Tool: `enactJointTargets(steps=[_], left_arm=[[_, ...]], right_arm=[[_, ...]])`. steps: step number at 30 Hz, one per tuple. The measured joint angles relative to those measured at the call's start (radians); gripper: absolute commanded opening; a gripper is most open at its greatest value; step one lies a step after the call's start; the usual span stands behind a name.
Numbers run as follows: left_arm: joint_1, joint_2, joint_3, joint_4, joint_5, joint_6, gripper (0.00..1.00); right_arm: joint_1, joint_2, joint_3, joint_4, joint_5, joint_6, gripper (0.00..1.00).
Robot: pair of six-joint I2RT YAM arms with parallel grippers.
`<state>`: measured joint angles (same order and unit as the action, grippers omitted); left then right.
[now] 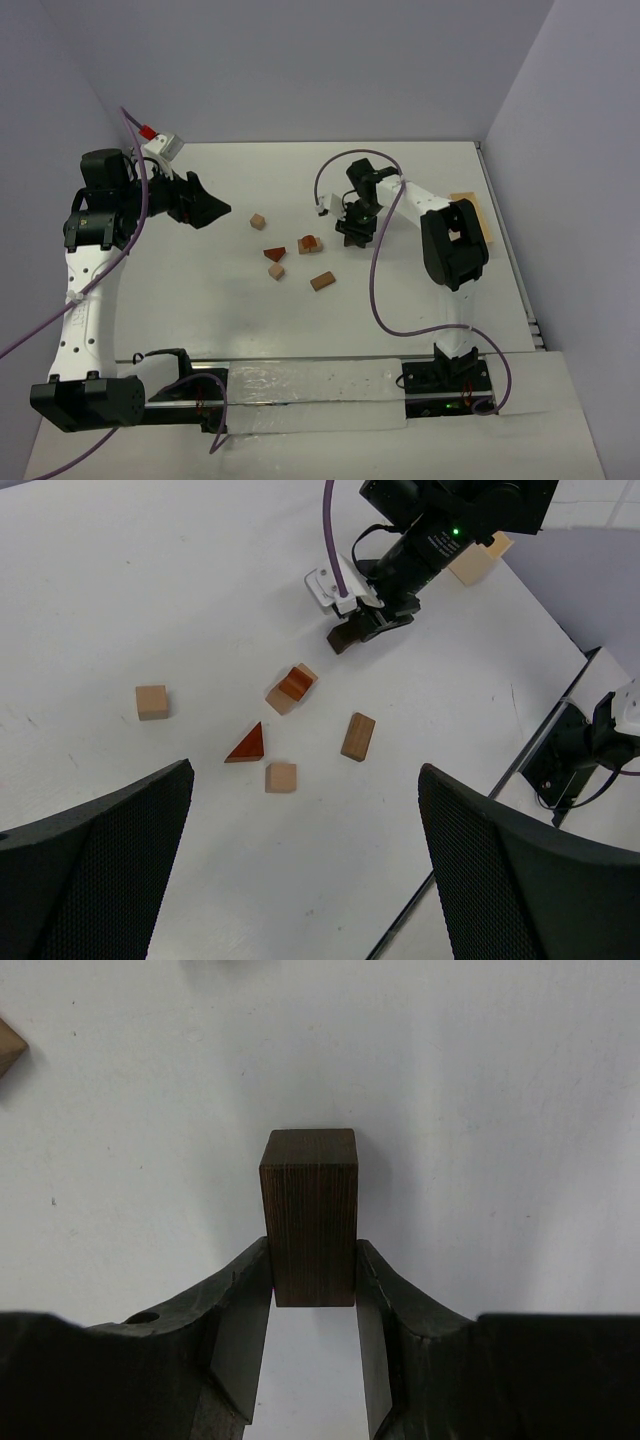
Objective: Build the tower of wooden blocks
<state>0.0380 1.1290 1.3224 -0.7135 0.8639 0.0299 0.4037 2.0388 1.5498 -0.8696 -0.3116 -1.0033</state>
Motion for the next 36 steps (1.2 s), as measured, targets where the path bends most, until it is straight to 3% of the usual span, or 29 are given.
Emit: enactJointTargets(steps=[7, 36], left_arm=[[0.000, 0.000, 0.000, 0.000, 0.000, 0.000, 0.99], [-0.004, -0.003, 0.000, 0.001, 0.000, 0.000, 0.99]], right_arm=[[0.004, 0.000, -0.005, 0.013, 0.008, 0.007, 0.60], [-0.001, 0.000, -0.005, 0.015, 0.017, 0.008, 0.60]])
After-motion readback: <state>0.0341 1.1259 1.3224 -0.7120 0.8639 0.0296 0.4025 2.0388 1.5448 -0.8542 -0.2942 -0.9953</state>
